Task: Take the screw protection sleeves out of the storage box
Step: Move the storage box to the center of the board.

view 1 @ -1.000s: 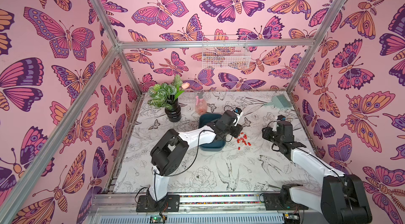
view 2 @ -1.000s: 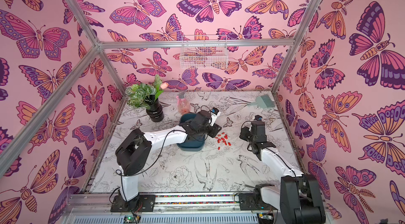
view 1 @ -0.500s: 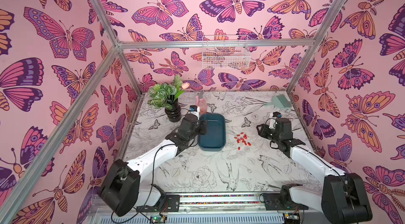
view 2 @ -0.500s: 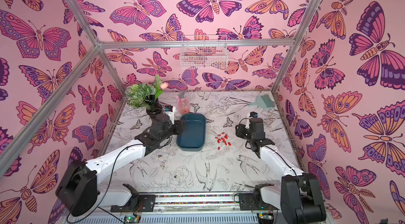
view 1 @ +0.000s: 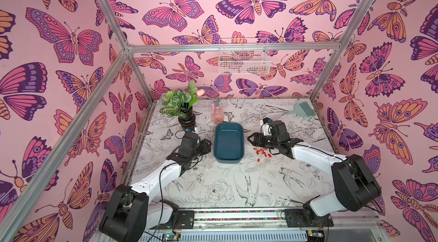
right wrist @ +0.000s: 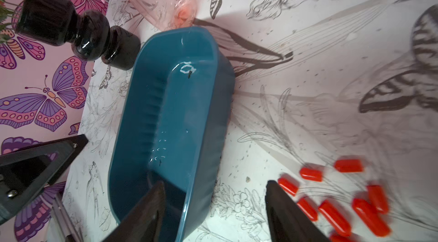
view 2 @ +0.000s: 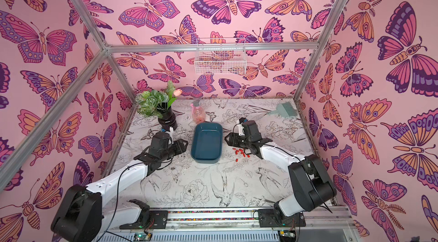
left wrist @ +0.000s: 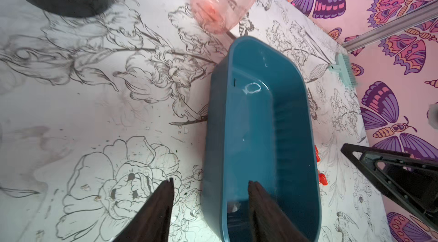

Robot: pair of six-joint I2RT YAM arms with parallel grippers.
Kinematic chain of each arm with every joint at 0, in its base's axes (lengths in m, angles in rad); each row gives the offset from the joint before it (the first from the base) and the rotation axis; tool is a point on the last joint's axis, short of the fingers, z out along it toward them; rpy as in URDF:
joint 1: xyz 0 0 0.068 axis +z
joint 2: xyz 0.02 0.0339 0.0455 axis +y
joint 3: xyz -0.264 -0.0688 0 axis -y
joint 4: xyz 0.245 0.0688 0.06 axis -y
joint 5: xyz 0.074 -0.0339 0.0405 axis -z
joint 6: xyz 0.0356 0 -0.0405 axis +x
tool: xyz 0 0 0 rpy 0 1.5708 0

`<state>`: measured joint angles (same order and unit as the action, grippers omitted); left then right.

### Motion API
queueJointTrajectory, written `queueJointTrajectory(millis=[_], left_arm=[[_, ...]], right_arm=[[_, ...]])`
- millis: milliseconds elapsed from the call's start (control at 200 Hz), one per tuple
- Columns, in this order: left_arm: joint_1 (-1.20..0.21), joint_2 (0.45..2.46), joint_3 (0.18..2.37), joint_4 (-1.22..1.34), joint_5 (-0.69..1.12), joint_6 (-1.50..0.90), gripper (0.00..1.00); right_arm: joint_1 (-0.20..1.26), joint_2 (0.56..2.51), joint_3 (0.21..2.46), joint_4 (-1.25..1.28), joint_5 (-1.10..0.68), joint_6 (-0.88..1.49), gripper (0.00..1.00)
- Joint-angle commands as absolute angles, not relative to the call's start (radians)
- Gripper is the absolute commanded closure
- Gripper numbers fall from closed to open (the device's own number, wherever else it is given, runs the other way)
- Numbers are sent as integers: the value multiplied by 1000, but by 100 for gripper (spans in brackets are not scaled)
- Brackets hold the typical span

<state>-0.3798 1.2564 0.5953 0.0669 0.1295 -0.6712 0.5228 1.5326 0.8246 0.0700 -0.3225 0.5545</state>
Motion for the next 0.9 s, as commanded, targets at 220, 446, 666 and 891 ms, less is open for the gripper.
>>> queueJointTrajectory(millis=[220,446,666,891], left_arm=[[-374,1433,655,157,340,-678,45],[-375,1475,675,180,365,-677,45],[-374,1513,694,206,388,-678,46],[-376,1565,715,235,416,-677,46]], right_arm=[[585,1623,902,91,-375,592,30],[586,1692,932,76,-380,581,31],[585,1744,976,75,-387,575,34],[585,1786,1043,21,-375,541,35]])
